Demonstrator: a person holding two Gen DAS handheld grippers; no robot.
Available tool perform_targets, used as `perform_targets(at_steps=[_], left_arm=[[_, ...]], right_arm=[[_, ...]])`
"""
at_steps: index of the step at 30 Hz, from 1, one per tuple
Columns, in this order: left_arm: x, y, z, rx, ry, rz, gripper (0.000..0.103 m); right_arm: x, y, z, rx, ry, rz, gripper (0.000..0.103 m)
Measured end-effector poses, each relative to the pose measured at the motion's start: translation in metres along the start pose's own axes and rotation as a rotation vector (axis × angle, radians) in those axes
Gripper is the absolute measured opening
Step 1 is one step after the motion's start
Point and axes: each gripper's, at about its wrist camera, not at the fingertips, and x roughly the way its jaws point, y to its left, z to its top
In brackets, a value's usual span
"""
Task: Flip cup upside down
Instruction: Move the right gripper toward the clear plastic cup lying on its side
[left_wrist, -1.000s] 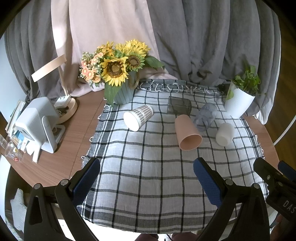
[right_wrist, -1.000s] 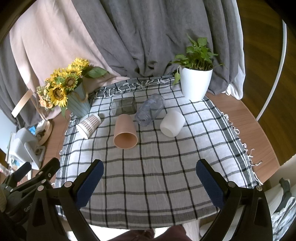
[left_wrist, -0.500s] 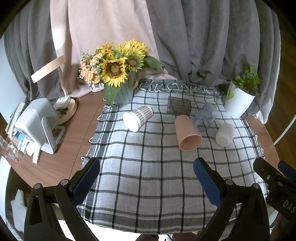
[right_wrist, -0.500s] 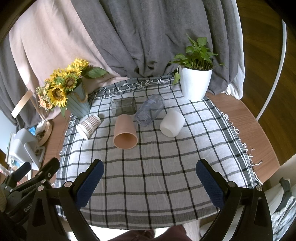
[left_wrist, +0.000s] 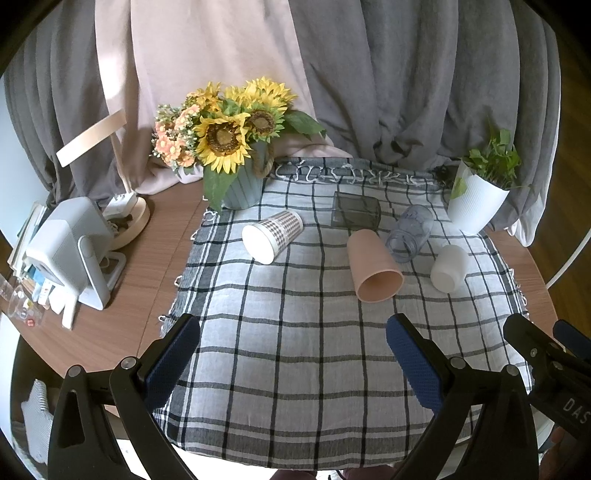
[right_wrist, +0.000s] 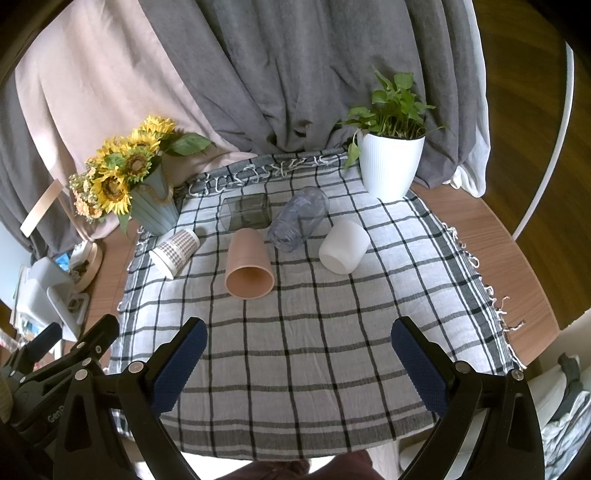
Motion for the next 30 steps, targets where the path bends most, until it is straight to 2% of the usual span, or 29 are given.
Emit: perform_targets(at_steps=[6, 15, 22, 30], left_arm=[[0.014, -0.009, 0.010, 0.029, 0.017, -0.008, 0.103], [0.044, -0.012, 0.044, 0.034, 0.048, -0.016, 0.103], [0.073, -0.012, 0.077, 0.008, 0.114, -0.088, 0.103], [0.120, -0.024, 0.115, 0.024, 0.149, -0.049, 0.103]], right_arm=[[0.007, -0.005, -0.003, 0.005, 0.014, 0.005, 0.100], [0.043, -0.005, 0.031, 0.073, 0.048, 0.006, 0.100], [0.072, -0.001, 0.069, 0.110, 0.085, 0.064, 0.100], [0.124, -0.001, 0.114, 0.139, 0.154, 0.086, 0.100]])
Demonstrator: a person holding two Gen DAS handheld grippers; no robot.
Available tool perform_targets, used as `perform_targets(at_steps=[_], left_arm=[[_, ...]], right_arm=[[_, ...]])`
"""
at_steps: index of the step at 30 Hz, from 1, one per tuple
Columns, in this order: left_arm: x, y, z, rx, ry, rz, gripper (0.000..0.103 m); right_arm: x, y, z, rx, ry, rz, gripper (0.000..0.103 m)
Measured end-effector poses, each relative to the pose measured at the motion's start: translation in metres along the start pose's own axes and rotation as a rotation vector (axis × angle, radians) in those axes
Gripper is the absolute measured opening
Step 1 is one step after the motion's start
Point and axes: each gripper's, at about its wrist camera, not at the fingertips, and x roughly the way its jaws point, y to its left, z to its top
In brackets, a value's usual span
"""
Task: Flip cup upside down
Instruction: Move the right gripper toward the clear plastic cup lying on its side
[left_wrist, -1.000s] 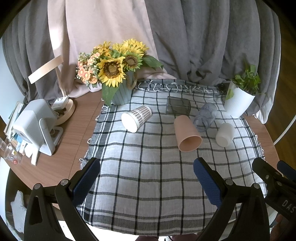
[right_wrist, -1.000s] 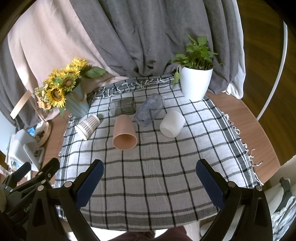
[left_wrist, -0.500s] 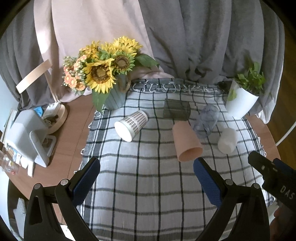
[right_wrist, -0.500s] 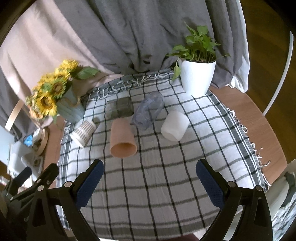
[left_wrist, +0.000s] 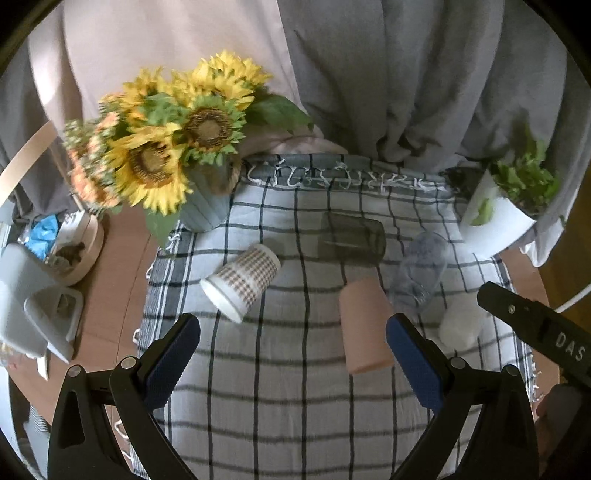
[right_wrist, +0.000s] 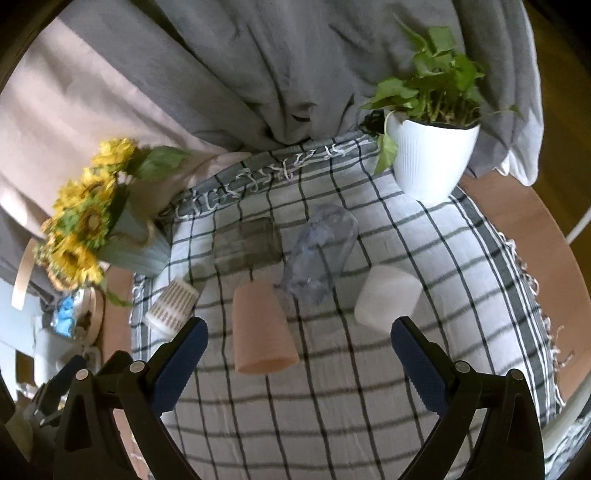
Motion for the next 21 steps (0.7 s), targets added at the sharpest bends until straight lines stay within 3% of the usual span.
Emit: perform_targets(at_steps=[15, 21], left_arm=[[0.078, -0.014, 0.071, 0.030, 0.114, -0.060, 0.103], [0.094, -0.016, 0.077, 0.015, 0.141, -0.067, 0.103]], right_arm=[[0.108, -0.020, 0.080, 0.174, 0.202, 0.044, 0.093], [0.140, -0.024, 0.090, 0.216, 0.271, -0.022, 0.092]])
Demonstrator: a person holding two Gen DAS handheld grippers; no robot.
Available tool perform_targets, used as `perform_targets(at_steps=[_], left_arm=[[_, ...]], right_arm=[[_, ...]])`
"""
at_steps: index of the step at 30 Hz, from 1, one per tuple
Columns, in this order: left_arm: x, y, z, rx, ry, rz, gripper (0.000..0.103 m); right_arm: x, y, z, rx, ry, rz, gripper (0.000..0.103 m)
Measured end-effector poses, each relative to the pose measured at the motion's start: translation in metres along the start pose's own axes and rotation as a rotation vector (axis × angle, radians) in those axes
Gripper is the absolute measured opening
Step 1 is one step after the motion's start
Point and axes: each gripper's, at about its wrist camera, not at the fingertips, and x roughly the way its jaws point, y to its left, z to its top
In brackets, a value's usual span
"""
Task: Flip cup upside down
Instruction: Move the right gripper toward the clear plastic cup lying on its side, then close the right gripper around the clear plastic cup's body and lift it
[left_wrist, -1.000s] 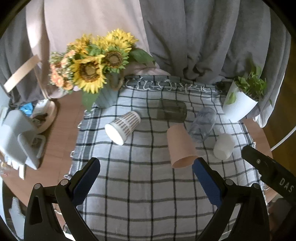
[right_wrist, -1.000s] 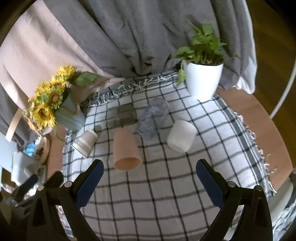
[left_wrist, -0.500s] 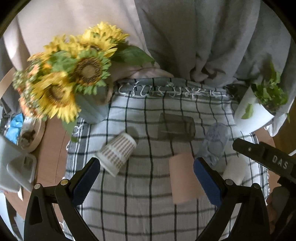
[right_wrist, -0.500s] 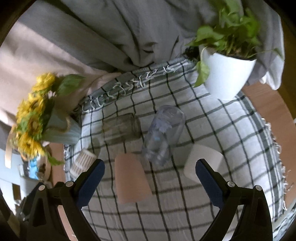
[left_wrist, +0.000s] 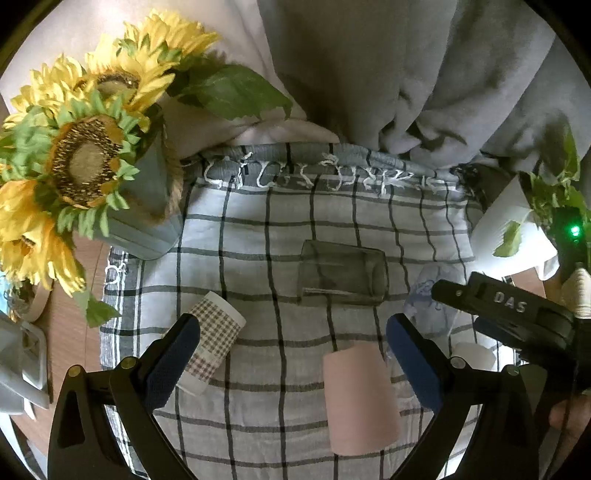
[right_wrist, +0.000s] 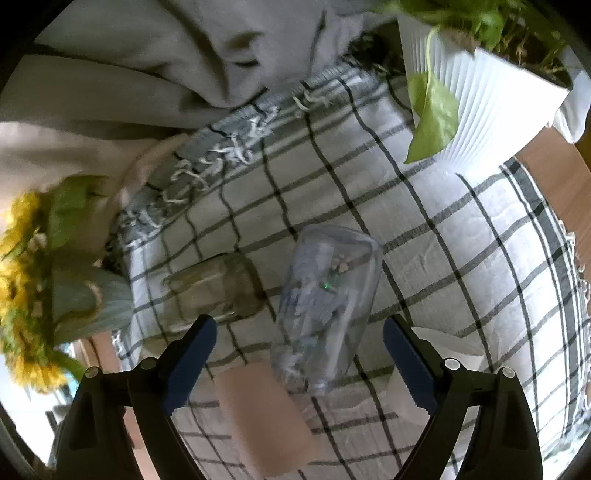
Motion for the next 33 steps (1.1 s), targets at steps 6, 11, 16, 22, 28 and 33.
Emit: perform_targets(at_steps=[6, 11, 16, 22, 28, 33], left_arm=[[0.017, 0.000, 0.004, -0.007, 0.026, 0.030, 0.103], [0.030, -0.001, 0.003, -0.007, 0.062, 0.033, 0.103], [0.037, 0.000, 0.002, -0.022, 0.083, 0.045, 0.103], [0.037, -0.002, 0.002, -0.021, 0.078, 0.055, 0.103], [0.025, -0.003, -0.002, -0.018, 0.055, 0.070, 0.103], [0.009, -0.002, -0.011, -0.026, 0.038, 0.069, 0.103]], right_arm=[[0.031, -0.006, 0.012, 0.042, 0.057, -0.046, 0.086], [0.054, -0.003, 0.014, 0.023, 0.097, -0.100, 0.083], [0.067, -0.005, 0.014, 0.016, 0.117, -0.134, 0.080], [0.074, 0.000, 0.015, -0.019, 0.117, -0.158, 0.076], [0.060, 0.005, 0.013, -0.041, 0.072, -0.154, 0.075], [0.036, 0.010, 0.005, -0.074, 0.014, -0.140, 0.075]])
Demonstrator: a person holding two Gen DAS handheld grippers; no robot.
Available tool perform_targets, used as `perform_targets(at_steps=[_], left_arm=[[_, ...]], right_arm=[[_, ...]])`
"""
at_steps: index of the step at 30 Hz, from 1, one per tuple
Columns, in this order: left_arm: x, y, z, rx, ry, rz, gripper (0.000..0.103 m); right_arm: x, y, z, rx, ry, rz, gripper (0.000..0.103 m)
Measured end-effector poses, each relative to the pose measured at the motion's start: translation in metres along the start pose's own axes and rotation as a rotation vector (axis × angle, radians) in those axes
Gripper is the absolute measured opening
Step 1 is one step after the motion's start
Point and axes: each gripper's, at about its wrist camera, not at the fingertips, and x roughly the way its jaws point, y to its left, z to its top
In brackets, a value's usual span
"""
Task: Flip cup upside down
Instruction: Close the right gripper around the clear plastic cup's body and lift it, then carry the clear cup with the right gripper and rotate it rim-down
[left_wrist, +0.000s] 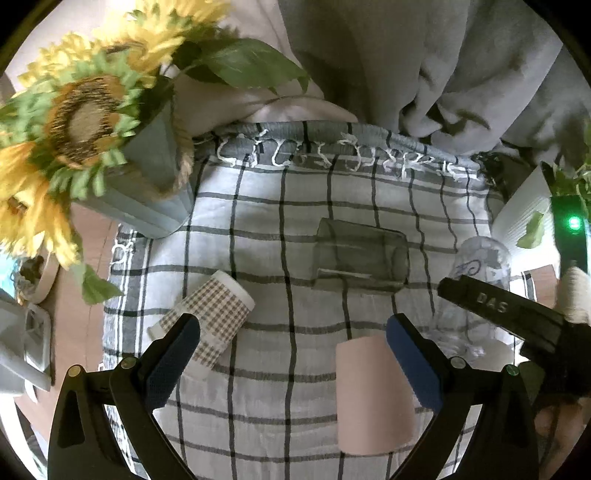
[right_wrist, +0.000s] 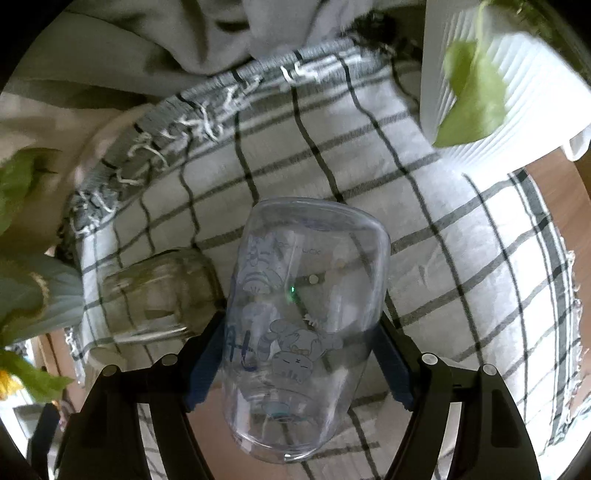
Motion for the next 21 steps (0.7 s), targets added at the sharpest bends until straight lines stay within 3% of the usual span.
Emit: perform_targets(at_steps=[12, 21], left_arm=[[-0.046, 0.022, -0.047, -0.053, -0.050, 0.034, 0.103], [-0.042, 0.050, -0.104, -0.093, 0.024, 0.064, 0.103]], right_arm=[[-0.082, 0.009, -0.063, -0.137, -0.141, 0.039, 0.075], [-0.094, 0.009, -0.129, -0.215, -0.094, 0.050, 0.075]])
